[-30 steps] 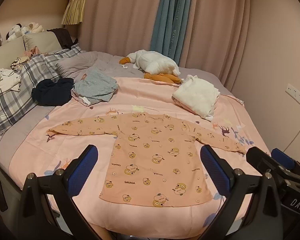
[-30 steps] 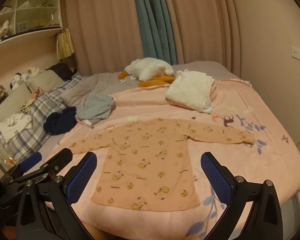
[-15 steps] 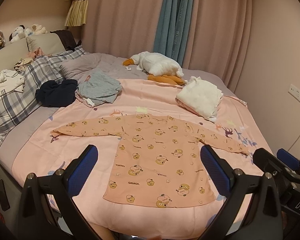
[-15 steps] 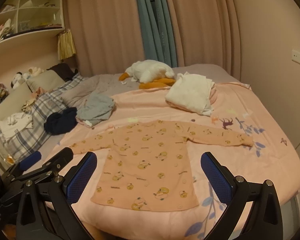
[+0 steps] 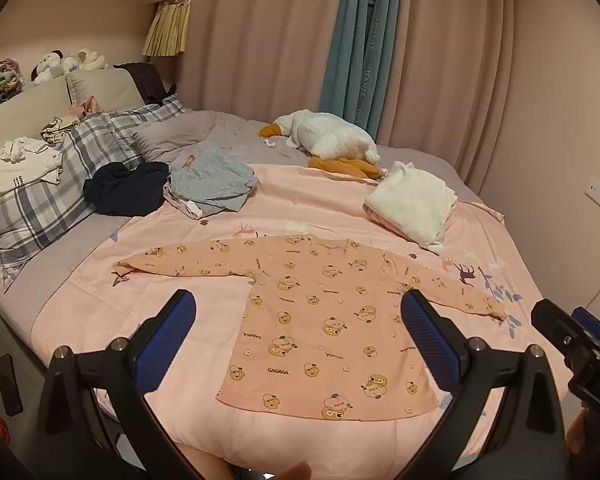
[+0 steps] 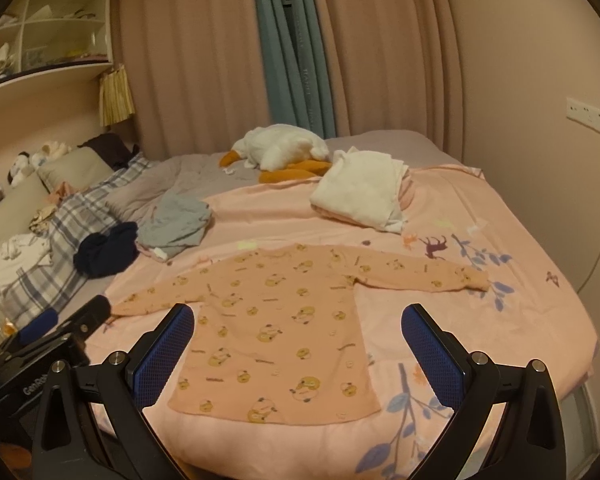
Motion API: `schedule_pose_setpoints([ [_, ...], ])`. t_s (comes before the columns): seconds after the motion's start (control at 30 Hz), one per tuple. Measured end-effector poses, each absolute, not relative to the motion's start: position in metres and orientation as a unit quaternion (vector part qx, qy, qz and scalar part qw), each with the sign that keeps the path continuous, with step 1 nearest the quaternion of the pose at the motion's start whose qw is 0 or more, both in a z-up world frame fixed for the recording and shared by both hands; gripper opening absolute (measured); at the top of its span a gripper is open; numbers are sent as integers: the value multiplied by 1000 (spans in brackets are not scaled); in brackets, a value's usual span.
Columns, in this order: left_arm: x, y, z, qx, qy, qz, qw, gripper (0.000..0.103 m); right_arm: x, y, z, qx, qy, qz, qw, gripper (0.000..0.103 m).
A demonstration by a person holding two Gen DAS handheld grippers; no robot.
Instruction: Fold small clothes
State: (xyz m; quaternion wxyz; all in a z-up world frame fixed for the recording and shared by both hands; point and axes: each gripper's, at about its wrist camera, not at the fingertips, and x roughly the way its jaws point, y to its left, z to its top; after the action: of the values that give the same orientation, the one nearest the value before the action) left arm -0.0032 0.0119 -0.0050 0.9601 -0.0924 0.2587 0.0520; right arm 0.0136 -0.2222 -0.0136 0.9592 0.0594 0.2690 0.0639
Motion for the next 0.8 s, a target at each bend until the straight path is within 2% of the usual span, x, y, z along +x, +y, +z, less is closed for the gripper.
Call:
schedule_pose_setpoints([
  [0.8, -11, 15, -2, -98, 249, 67, 961, 103, 12, -231, -17, 68, 279, 52, 956, 103],
])
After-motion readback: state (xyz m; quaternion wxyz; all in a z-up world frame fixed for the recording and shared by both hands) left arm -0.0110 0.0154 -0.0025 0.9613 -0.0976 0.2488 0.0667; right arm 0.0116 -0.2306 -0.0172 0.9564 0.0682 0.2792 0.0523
